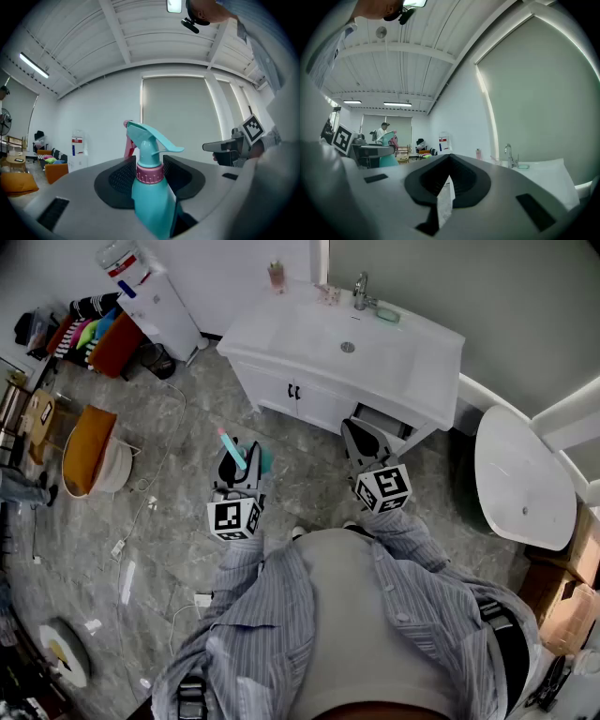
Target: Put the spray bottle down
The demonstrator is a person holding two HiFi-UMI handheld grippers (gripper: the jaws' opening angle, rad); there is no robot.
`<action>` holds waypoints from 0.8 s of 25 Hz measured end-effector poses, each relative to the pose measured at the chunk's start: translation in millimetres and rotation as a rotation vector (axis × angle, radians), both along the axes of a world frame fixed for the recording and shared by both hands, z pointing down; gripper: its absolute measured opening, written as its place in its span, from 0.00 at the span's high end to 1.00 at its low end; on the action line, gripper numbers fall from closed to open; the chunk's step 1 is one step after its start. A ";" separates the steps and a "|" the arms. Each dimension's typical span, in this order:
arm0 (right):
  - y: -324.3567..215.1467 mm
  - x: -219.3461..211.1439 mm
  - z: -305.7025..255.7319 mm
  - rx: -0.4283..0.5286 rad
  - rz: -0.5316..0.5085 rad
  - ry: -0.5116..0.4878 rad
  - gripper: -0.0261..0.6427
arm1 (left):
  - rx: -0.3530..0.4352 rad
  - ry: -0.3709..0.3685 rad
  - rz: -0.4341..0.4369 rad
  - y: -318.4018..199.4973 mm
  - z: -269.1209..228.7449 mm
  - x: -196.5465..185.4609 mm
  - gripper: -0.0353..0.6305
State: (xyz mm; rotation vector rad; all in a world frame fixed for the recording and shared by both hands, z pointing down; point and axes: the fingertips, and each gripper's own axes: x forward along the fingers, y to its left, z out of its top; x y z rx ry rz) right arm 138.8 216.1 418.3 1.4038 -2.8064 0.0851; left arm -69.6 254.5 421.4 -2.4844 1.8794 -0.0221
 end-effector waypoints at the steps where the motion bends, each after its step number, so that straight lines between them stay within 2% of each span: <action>1: 0.4 0.7 0.0 0.000 0.000 -0.001 0.94 | -0.001 -0.001 0.001 0.4 0.3 0.9 0.68; 20: 8.6 -9.0 2.0 -0.007 -0.005 0.002 0.94 | -0.001 0.002 0.019 3.6 1.5 -5.6 0.68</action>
